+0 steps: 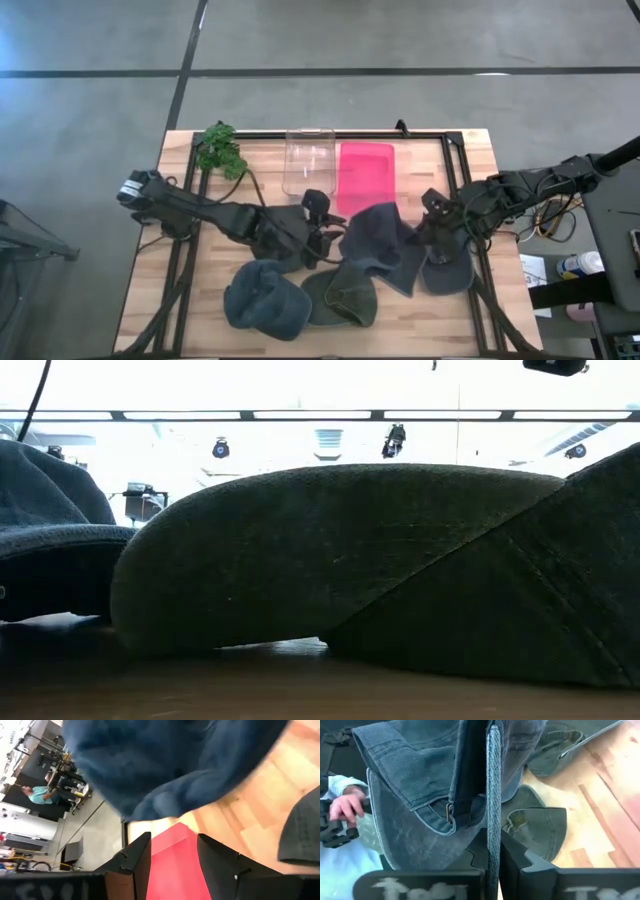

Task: Pick & Place hat
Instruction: Put the middle blue cap into the transparent bin

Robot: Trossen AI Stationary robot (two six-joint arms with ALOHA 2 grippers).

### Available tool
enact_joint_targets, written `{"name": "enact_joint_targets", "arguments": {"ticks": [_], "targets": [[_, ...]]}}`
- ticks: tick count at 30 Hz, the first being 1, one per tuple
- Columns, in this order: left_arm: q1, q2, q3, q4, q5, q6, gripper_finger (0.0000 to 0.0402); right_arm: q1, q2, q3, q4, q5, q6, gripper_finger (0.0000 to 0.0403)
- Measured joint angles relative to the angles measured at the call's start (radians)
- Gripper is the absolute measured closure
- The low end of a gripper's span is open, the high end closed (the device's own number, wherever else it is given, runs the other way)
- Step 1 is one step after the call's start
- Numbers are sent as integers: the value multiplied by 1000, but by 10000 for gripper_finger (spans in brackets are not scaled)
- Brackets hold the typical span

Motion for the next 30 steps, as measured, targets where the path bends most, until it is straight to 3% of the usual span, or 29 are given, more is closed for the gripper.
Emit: {"name": "enact_joint_targets", "arguments": {"ticks": [7, 18, 24, 30], "targets": [[-1, 3, 0, 105, 43, 9, 248, -1, 25, -9, 3, -33, 14, 390], [-1, 3, -23, 42, 82, 39, 248, -19, -7, -1, 19, -91, 68, 390], [-11, 9, -22, 166, 111, 72, 248, -21, -4, -1, 14, -106, 91, 390], [-12, 40, -11, 191, 157, 83, 248, -32, -18, -1, 37, -133, 115, 390]]}}
